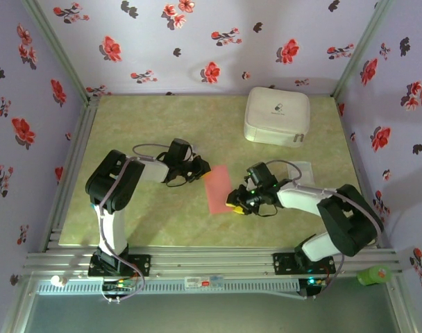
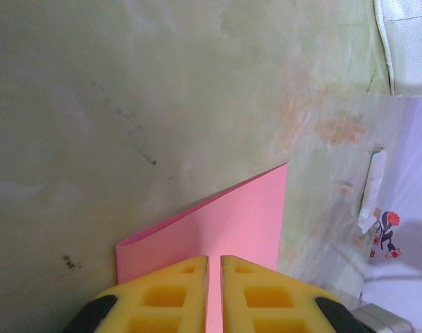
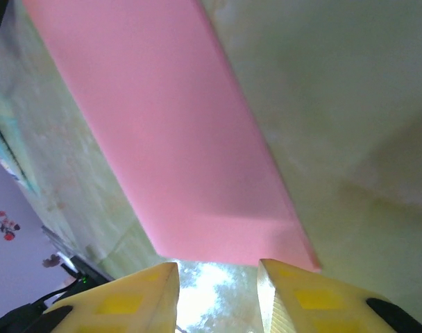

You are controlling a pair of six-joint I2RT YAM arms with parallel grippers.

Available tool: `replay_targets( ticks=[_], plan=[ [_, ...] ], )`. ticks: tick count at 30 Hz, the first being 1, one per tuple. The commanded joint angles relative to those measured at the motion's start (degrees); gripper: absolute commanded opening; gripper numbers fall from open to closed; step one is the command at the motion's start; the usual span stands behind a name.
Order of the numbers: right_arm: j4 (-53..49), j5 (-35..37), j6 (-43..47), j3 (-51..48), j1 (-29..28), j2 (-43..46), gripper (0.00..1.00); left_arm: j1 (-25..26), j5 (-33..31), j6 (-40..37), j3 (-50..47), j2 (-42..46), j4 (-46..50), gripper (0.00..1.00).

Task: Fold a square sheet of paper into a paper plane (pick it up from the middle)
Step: Fold the triangle a second time at the center of the table.

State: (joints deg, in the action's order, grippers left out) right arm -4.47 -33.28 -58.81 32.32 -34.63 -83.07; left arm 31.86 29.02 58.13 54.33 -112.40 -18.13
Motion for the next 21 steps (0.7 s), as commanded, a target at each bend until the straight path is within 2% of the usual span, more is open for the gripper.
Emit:
replay_targets(
  ticks=[1,13,21],
  plan=[
    [0.3,-0.7,-3.0,-2.4,-0.8,1.2,0.35,-0.3,-1.1,0.0,-0.6,-1.7,5.0,0.14],
    [5.8,0.0,-6.1,-2.3,-0.9,-1.8,0.36,-0.3,-0.5,-0.1,-0.4,-1.8,5.3,0.13],
    [5.5,1.8,-5.5,-0.9,-0.8,-1.9,0.36,-0.3,-0.5,0.0,-0.4,-1.6,5.4,0.14]
  ],
)
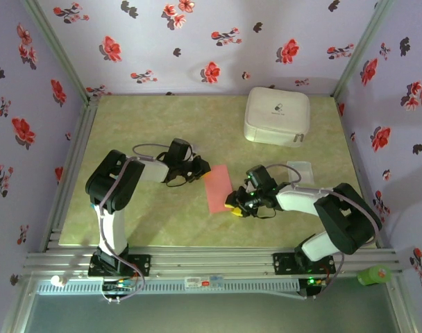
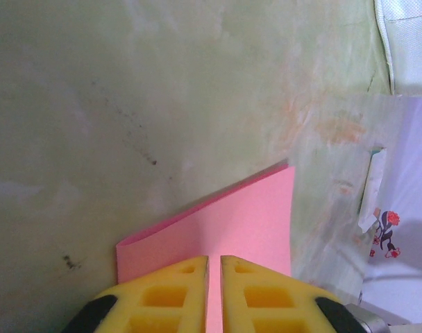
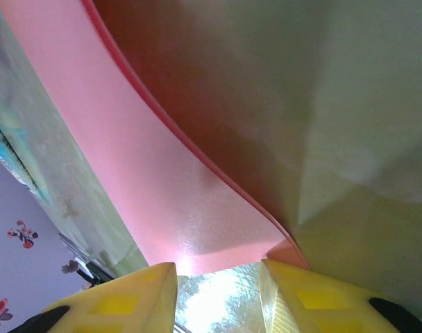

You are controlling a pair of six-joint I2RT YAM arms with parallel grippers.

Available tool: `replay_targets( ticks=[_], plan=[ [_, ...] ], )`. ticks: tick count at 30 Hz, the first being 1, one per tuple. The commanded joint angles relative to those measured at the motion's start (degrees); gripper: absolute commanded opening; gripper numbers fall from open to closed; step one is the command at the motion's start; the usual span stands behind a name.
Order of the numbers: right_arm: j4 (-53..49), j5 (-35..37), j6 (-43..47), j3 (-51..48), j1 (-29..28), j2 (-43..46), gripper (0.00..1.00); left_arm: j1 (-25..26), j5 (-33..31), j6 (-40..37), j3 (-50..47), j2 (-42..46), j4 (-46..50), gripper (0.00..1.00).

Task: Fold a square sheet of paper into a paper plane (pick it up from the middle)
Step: Fold the triangle a second time at the center of the table.

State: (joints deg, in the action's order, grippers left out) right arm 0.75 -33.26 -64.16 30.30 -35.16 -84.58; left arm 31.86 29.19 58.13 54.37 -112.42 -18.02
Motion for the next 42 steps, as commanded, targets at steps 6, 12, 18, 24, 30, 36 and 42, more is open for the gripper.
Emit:
replay_targets(
  ticks=[6,12,18,24,30,36,42],
  plan=[
    [-7.5,6.2,3.9,3.3,-0.2,3.5,0.38,-0.3,-0.7,0.0,-0.2,-1.7,5.3,0.14],
    [-16.0,10.5,6.7,4.0,0.2,5.5,0.39,-0.3,-0.6,-0.2,-0.1,-1.7,5.5,0.14],
    [-11.9,6.7,5.4,3.4,0.2,3.2,0.38,-0.3,-0.6,-0.1,-0.1,-1.5,5.5,0.13],
    [-10.8,6.8,4.9,3.3,0.2,1.9,0.36,-0.3,-0.5,-0.1,-0.2,-1.4,5.5,0.14],
    [-6.9,5.7,4.1,2.8,0.2,1.0,0.34,-0.3,-0.4,-0.1,-0.1,-1.6,5.3,0.14],
    [-7.3,6.4,4.1,3.7,0.2,0.2,0.35,-0.3,-0.3,0.1,-0.3,-1.5,5.1,0.13],
    [-14.0,9.8,6.6,4.2,0.1,3.1,0.35,-0.3,-0.2,0.2,-0.2,-1.7,4.9,0.13]
  ],
)
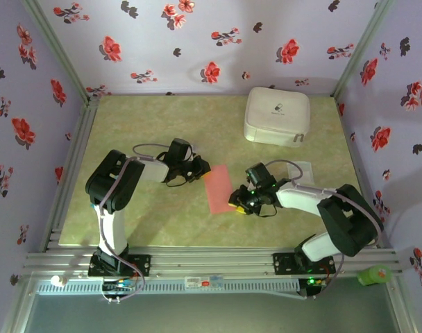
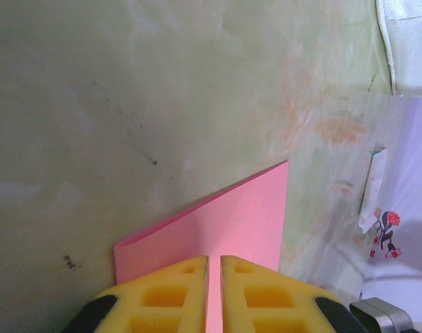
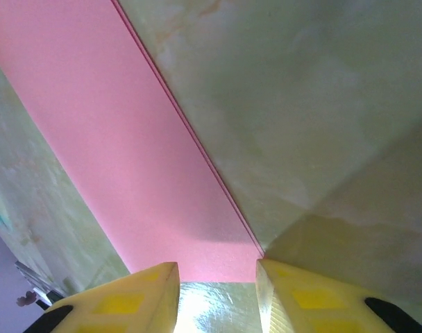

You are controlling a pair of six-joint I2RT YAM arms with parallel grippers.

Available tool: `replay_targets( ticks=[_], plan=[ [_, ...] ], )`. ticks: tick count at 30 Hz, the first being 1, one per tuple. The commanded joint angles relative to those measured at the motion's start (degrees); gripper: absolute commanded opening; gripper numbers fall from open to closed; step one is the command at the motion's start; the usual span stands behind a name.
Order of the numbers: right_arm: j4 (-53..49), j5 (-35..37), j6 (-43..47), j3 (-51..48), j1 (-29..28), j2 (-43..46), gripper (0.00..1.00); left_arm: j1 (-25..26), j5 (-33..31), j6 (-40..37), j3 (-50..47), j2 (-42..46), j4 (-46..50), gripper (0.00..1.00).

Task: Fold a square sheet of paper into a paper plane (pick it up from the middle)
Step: Fold the triangle a second time at the center of the table.

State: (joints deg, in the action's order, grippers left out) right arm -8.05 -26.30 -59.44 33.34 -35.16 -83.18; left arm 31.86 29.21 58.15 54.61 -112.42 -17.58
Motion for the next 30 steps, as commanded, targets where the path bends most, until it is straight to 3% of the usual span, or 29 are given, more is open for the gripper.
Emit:
replay_targets(
  ticks=[1,14,23,30],
  plan=[
    [-6.2,3.2,2.3,1.2,0.1,1.9,0.35,-0.3,-0.2,0.1,-0.5,-1.7,4.5,0.14],
    [1.1,-0.7,0.4,0.9,0.0,-1.7,0.34,-0.3,-0.1,0.3,-0.6,-1.8,4.3,0.13],
    [2.7,-1.1,0.1,1.3,0.0,-1.8,0.28,-0.2,0.1,0.3,-0.8,-1.9,4.2,0.14],
    [2.2,-0.5,0.7,1.9,0.0,-2.1,0.29,-0.2,0.2,0.5,-0.8,-2.0,4.0,0.14]
  ],
)
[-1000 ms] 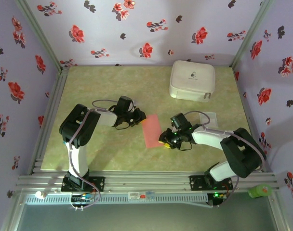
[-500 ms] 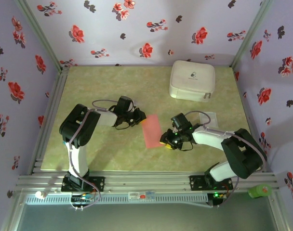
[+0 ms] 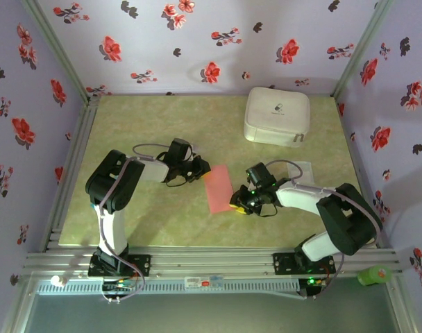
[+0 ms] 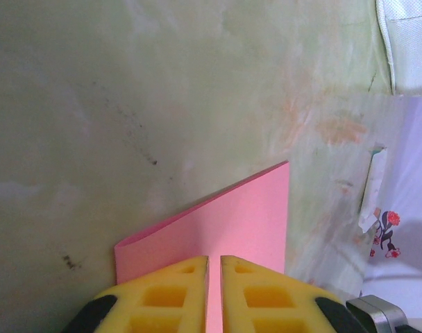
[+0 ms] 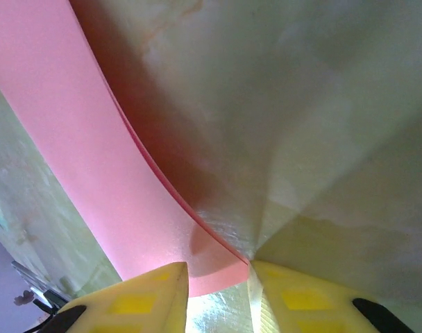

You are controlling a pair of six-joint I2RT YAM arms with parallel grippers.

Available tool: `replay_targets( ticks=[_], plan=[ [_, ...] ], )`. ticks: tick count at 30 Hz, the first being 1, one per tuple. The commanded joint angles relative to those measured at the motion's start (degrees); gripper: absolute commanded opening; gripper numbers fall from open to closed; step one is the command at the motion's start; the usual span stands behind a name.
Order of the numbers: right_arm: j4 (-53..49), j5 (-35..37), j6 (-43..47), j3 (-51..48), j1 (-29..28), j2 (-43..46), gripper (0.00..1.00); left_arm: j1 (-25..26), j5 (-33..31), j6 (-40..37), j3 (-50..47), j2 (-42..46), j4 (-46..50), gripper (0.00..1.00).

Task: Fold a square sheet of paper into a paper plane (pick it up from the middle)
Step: Fold the triangle a second time at the center of the table.

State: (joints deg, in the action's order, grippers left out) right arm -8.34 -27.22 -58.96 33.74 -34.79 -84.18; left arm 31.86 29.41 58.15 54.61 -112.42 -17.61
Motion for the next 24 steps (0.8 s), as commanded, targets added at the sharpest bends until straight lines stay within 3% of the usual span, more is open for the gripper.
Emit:
replay_targets(
  ticks=[1,18,24],
  plan=[
    [2.0,0.5,0.3,1.6,-0.4,-1.0,0.30,-0.2,0.1,0.5,-0.7,-1.9,4.0,0.13],
    [-2.8,1.0,1.0,3.8,-0.4,1.7,0.33,-0.2,0.3,0.4,-0.7,-2.2,4.0,0.14],
    [3.7,-2.9,-4.8,0.1,-1.3,2.0,0.37,-0.2,0.2,0.6,-0.5,-2.1,4.0,0.14]
  ],
)
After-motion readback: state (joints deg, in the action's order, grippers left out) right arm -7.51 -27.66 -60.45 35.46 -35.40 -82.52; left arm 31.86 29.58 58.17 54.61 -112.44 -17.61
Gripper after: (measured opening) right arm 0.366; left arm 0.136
